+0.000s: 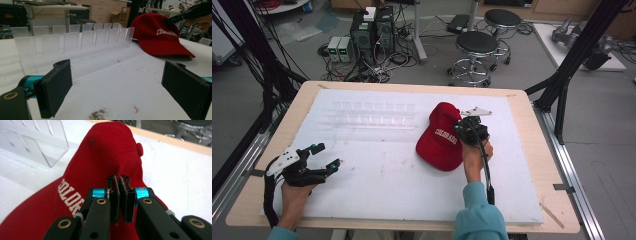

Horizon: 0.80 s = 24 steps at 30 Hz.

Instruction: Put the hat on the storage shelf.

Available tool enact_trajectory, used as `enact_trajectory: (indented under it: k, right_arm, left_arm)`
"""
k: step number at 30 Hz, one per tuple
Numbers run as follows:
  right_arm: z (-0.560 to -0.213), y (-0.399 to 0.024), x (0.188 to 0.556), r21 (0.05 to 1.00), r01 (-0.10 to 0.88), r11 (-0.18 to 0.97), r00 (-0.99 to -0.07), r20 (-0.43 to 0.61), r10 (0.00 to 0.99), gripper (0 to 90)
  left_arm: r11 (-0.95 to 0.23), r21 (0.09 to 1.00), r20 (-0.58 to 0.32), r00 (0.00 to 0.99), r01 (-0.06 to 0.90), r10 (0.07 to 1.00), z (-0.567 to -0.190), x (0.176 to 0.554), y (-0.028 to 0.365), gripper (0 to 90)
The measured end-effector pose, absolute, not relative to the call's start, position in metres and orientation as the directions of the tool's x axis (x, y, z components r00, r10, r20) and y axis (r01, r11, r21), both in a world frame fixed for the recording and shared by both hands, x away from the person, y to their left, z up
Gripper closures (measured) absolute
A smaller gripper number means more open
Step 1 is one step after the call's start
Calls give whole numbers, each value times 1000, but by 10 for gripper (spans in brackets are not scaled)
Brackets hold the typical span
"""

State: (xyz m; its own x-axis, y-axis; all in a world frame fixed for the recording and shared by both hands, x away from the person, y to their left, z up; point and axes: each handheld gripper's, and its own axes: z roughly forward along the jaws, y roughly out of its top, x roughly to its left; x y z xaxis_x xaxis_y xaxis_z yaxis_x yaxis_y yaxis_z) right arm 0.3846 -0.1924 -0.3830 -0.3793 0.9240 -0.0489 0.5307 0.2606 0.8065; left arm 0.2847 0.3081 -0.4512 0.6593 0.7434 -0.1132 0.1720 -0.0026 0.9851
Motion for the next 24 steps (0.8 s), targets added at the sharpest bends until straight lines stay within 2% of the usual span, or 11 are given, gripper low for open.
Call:
enact_trajectory:
  k: [4, 15, 24]
  right_arm:
    - [-378, -191, 381, 826, 492, 276, -414, -57, 909, 874]
    - [-366, -196, 370, 862, 436, 259, -511, 1, 859, 875]
    - [-357, -194, 361, 898, 356, 259, -618, 18, 786, 879]
  left_arm:
    - [-2, 985, -114, 659, 173, 744, -451, 285, 308, 99]
    - [6, 984, -124, 655, 179, 745, -451, 285, 308, 99]
    - [8, 983, -129, 660, 183, 740, -451, 286, 310, 104]
